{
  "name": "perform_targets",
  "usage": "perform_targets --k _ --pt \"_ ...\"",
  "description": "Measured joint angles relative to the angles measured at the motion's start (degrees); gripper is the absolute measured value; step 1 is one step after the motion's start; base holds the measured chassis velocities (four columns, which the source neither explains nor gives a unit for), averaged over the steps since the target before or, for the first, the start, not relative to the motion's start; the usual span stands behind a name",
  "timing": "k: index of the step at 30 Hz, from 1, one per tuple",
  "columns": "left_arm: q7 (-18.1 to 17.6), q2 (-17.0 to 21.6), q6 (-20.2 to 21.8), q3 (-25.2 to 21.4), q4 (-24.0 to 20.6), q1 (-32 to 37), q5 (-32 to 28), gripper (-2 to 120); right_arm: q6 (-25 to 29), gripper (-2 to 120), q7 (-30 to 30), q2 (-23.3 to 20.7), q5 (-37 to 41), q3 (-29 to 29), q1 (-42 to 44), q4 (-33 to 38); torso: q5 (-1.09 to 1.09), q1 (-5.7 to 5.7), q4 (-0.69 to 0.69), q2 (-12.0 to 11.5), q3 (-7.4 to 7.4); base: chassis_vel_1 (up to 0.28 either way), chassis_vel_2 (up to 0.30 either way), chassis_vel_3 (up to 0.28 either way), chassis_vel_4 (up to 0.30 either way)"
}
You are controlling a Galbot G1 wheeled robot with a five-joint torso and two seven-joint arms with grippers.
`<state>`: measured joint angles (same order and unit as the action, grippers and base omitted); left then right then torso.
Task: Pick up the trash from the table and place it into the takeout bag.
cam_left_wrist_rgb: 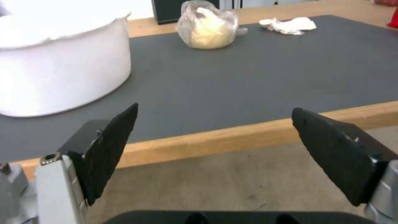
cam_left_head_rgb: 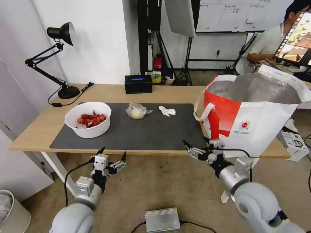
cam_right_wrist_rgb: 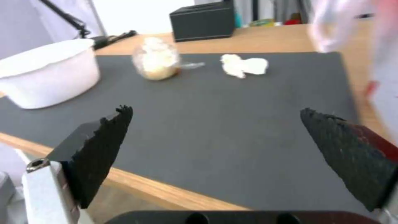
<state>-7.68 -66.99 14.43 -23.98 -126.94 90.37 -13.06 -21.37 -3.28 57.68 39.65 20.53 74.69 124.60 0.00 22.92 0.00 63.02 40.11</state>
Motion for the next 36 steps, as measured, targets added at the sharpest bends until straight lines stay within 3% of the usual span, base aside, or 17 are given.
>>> perform_targets --k 15,23,27,36 --pt "0.0 -0.3 0.5 -0.6 -0.3 0.4 0.2 100 2.3 100 1.9 0.0 1.7 -10.9 -16.2 -12.1 -0.01 0.0 0.0 0.0 0.0 0.0 0.0 0.0 0.0" --pt "0.0 -0.7 1.0 -1.0 0.5 0.0 0.2 100 -1.1 100 -9.4 4.2 1.6 -21.5 -28.2 -18.7 -0.01 0.0 0.0 0.0 0.0 0.0 0.0 0.0 0.0" --pt "0.0 -0.9 1.0 -1.2 1.6 -0.7 0.1 100 -5.2 100 -18.3 8.9 1.4 -28.1 -36.5 -25.4 -0.01 0.0 0.01 0.0 0.0 0.0 0.0 0.0 0.0" --pt "0.0 -0.5 0.8 -1.4 3.4 -1.5 -0.2 100 -8.7 100 -27.4 14.1 2.2 -32.9 -45.5 -35.2 -0.01 0.0 0.01 0.0 0.0 0.0 0.0 0.0 0.0"
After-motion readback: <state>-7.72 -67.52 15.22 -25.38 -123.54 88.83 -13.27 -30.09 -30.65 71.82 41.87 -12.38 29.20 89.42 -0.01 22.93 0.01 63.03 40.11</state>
